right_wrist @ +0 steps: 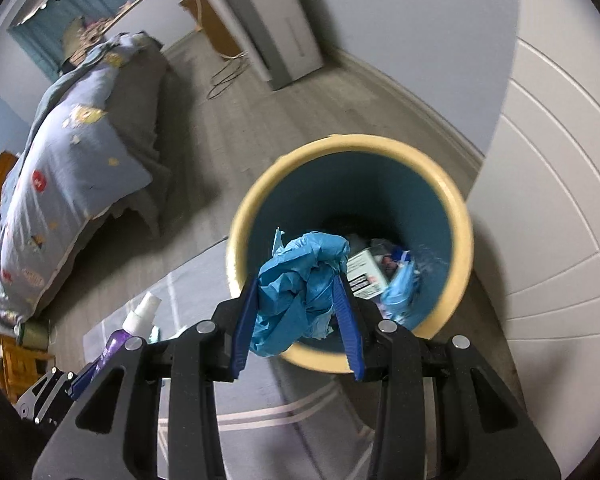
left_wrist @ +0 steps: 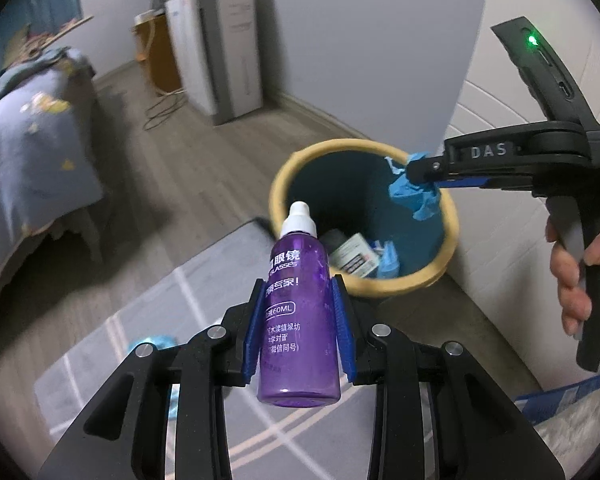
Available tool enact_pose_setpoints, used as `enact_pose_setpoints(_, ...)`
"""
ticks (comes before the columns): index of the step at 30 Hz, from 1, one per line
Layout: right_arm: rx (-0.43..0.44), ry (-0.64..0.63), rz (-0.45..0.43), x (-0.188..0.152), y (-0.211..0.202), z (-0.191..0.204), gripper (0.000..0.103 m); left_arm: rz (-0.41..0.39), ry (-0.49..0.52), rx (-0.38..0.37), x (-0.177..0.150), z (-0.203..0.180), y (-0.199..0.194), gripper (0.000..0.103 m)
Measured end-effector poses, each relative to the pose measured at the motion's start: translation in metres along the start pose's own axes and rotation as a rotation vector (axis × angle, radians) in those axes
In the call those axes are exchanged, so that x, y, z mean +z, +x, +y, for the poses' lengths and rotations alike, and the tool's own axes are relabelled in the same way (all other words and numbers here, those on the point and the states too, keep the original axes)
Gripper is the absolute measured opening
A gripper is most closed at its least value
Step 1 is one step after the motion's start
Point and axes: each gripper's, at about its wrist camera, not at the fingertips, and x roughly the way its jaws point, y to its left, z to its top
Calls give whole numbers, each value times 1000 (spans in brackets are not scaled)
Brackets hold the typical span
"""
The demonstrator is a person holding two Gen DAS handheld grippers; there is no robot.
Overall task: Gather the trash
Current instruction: 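Carry the glove and purple bottle over the teal bin and open both grippers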
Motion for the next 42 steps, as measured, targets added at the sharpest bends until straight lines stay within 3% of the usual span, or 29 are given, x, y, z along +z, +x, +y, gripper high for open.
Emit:
enact_pose_setpoints(10,-33,115,9,3,18,-45,38,59,8,-75,30,-31,64,33)
enact_pose_setpoints(21,-50,93,17,1,31,-37,38,108,32,-28,44,-25,114,34)
enact_pose_setpoints(27,-64,78,1,3,37,-38,39,99,19,-4,40,-16,116,34)
enact_pose_setpoints(29,-58,88,1,3,37,-38,48,92,13,5,38,-13,114,38)
enact_pose_setpoints(31,-51,88,-15,4,34,-36,66,85,-3,3,36,-8,110,44)
enact_pose_setpoints(42,-44,83,-52,5,15,-23,86,37,-28,17,15,8,74,78)
